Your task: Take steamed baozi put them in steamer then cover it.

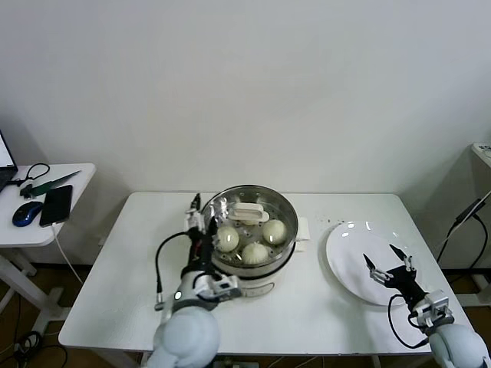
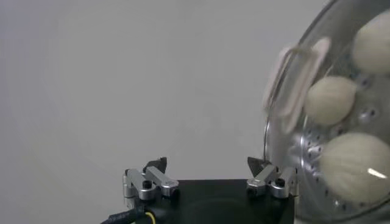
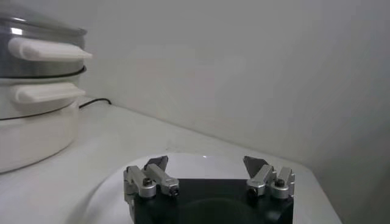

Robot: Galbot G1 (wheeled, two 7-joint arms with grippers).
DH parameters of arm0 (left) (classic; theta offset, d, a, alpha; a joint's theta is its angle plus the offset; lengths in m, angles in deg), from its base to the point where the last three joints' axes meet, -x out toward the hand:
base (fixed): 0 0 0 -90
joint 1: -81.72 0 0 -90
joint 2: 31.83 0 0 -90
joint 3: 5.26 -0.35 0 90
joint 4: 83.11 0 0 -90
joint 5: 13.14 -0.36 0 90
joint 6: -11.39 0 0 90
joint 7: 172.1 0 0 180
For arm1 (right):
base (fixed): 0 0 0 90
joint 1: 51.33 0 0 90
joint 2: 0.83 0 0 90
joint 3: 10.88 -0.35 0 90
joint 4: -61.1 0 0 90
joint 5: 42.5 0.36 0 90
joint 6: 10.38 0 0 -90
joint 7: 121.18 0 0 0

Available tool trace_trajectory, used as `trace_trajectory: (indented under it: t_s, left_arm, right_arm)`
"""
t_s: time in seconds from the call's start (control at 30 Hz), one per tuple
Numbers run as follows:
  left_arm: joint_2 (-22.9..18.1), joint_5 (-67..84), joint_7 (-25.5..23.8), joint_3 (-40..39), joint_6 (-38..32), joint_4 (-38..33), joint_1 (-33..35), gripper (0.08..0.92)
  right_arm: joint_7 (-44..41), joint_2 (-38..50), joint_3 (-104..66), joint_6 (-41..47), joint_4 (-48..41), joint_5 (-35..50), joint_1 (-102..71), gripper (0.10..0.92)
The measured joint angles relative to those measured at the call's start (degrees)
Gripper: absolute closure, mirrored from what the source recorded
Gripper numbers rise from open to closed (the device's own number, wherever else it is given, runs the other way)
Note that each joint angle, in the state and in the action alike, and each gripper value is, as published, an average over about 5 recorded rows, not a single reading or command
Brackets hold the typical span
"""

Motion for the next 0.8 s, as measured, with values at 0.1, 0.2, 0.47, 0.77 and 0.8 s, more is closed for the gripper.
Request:
trace_trajectory:
  t_s: [0.1,0.2,0.47,0.77,0.8]
  left_arm:
    - [0.0,7.3,3.3,4.6,-2.9,-0.8,2.7,0.177]
    - [-0.6,15.7,6.0,9.9,-8.5,-1.2,5.9,0.177]
    - [-3.5,38.3,10.2,23.9,-25.9,-0.3,14.1,0.177]
    - [-5.6,56.9,12.4,31.2,-37.1,3.1,20.1,0.177]
    - [-5.6,58.1,12.5,31.7,-37.7,3.3,20.4,0.177]
  right_arm:
    - [0.1,-0.6,-0.5,0.1,0.3,-0.4,0.0,0.203]
    - [0.1,-1.3,-1.0,0.1,0.6,-0.8,0.0,0.203]
    - [0.2,-3.2,-1.0,0.2,2.3,-1.3,-0.9,0.203]
    - [0.3,-4.8,-0.6,-1.0,4.6,-0.9,-1.7,0.203]
    - [0.2,-4.9,-0.6,-1.1,4.8,-0.9,-1.9,0.203]
